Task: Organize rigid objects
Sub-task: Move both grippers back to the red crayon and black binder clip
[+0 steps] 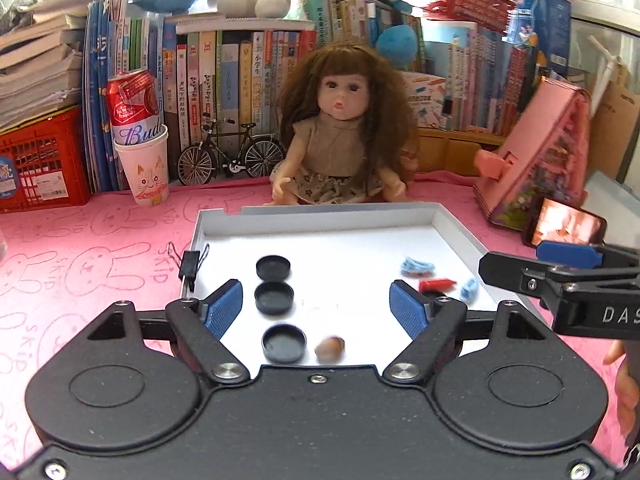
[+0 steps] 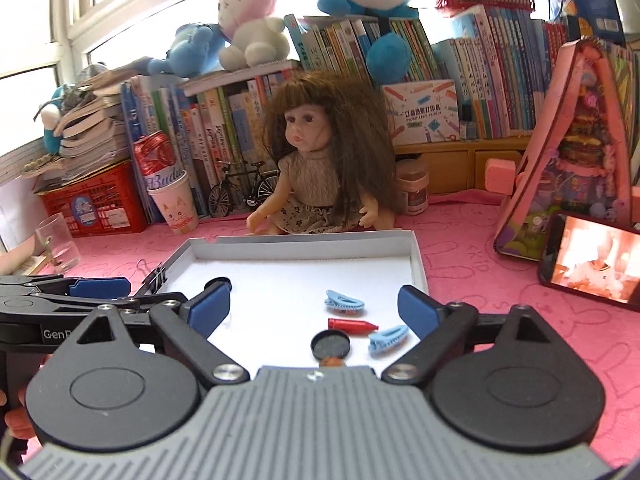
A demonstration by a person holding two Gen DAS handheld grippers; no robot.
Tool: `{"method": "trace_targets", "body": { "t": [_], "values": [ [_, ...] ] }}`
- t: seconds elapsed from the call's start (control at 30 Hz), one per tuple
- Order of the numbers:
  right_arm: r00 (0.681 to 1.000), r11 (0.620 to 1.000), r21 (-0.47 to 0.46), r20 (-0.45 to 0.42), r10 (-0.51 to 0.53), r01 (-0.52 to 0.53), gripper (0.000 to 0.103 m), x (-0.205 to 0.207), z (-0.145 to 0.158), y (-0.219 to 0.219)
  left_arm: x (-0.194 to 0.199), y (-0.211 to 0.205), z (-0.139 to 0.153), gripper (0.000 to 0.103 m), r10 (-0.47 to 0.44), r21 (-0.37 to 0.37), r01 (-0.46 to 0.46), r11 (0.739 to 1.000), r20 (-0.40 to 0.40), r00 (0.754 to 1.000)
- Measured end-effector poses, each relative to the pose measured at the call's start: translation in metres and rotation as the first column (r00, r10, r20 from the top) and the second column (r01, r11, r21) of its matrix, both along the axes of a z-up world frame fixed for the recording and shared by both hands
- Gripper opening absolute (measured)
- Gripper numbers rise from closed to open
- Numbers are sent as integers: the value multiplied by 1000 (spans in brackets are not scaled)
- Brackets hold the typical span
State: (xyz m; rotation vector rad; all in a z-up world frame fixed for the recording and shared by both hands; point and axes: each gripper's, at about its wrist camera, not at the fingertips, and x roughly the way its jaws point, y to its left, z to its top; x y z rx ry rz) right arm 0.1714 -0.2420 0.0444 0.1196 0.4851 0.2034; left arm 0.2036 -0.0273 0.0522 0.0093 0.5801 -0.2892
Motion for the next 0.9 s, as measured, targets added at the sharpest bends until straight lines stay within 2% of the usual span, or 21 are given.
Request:
{"method": "trace_targets", "body": {
  "t": [0.13, 0.47, 0.67, 0.9],
  "values": [
    [1000, 1000, 8, 19, 23, -23, 99, -23, -1, -3, -28, -1, -1, 80, -30, 6, 30, 1000, 13, 999],
    [992, 994, -49, 78, 97, -93, 103, -75, -5, -3, -87, 4, -10, 80, -91, 0, 91, 996, 22, 996],
    [989, 988, -112, 95, 116, -105, 103, -100, -13, -5, -116, 9, -20, 80, -108, 34, 107, 994, 22, 994],
    [981, 972, -184, 103, 167, -146, 103, -126, -27, -11, -143, 13, -29, 80, -135, 23, 135, 991, 5, 991]
  ]
}}
